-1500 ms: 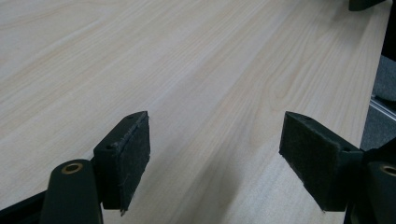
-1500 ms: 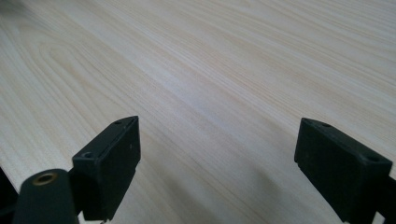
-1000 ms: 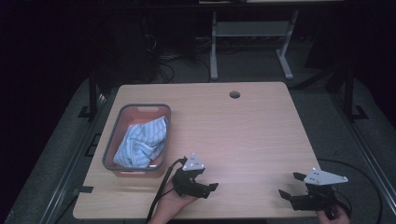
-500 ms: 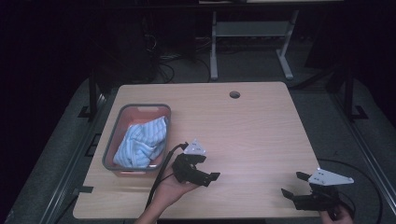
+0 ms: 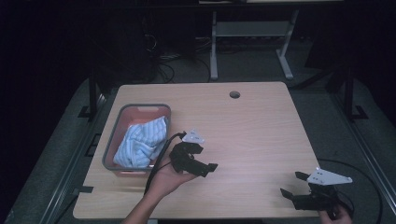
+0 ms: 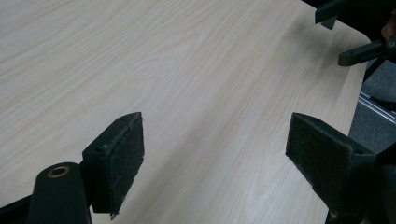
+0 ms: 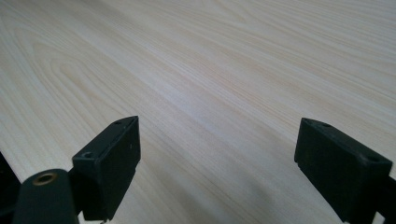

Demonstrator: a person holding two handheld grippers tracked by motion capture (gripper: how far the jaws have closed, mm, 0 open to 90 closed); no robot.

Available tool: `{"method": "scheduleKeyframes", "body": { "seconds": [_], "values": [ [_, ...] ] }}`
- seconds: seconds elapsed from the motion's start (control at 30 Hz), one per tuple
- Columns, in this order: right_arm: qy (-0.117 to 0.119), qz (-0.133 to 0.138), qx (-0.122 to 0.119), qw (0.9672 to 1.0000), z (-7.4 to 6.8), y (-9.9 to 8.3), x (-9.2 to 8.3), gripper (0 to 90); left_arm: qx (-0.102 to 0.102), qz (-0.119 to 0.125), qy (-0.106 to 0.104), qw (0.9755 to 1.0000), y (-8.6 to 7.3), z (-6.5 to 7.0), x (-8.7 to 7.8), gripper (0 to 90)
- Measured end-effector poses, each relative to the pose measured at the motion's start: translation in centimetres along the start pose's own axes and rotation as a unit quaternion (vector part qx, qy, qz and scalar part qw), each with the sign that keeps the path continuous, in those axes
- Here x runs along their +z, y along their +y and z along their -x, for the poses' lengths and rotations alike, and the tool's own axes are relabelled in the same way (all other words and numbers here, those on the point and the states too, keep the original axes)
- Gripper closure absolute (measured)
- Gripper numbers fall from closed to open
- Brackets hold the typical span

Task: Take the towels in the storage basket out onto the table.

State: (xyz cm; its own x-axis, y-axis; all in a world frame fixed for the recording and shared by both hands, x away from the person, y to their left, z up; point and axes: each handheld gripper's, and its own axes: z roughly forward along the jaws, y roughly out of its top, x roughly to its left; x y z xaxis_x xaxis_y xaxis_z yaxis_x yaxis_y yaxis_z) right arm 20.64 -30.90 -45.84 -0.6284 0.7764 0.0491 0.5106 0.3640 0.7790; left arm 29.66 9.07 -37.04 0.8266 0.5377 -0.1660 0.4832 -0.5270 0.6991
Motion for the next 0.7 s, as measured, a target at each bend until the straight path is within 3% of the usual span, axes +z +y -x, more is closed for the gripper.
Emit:
{"method": "scheduleKeyframes", "body": {
  "seconds": [0.4,0.7],
  "values": [
    [0.005,-0.002,-0.005,1.0000,-0.1,0.2,0.2,13.8,0.015,-0.014,0.012,0.9997,1.7,-0.6,-1.4,18.8],
    [0.008,-0.001,-0.008,0.9999,-0.3,0.2,0.2,13.8,0.002,-0.016,0.028,0.9995,1.6,-1.9,-3.4,18.8]
  ]
}}
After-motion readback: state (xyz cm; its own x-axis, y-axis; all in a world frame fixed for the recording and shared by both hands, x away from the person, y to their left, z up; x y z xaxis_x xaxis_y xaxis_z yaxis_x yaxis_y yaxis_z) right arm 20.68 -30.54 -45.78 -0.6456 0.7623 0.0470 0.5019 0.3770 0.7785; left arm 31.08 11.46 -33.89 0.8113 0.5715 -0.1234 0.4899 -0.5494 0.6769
